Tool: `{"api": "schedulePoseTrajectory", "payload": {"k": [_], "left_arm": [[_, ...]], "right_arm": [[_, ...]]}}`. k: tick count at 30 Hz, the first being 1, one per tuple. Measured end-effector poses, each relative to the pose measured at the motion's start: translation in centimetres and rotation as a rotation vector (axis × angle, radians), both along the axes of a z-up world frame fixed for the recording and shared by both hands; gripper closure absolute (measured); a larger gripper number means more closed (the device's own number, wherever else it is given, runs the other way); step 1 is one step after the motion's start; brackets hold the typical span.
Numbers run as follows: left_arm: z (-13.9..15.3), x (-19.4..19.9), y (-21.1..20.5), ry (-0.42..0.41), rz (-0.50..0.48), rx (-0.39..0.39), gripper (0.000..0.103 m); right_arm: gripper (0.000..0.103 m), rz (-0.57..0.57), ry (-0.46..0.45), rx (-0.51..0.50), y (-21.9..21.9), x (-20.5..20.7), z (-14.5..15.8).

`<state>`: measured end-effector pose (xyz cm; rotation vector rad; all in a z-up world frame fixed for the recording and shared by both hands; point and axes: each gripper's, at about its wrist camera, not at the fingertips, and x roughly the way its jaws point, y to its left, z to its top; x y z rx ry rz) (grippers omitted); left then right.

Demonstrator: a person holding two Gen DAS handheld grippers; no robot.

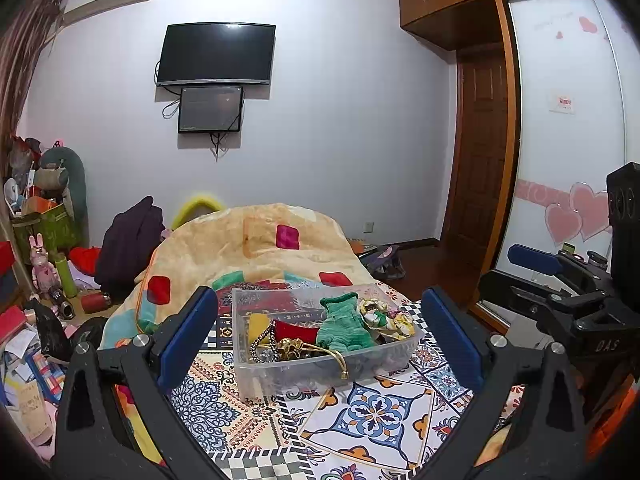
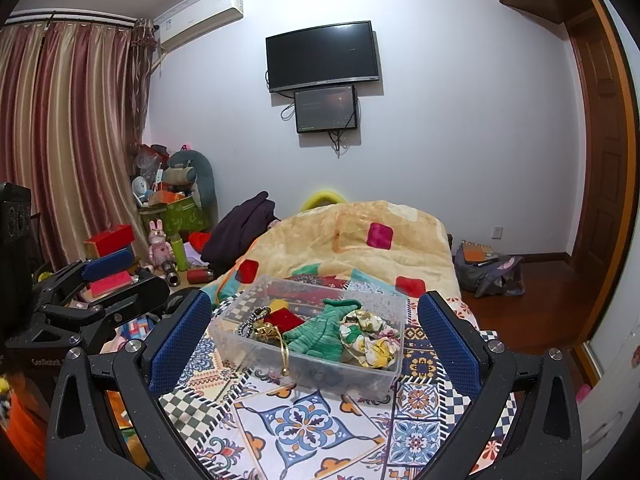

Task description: Organize soft objects

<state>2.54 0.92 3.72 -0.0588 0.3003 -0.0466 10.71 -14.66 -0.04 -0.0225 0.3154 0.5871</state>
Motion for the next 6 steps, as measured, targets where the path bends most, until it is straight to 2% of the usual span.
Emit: {"api": "schedulePoseTrajectory", "payload": {"k": [6], "left_arm": [[0.11, -0.01, 0.04, 0.004, -0.002, -0.002, 0.0]], "right_arm": [[0.0, -0.001, 0.006, 0.0, 0.02, 0.08, -0.09]]}}
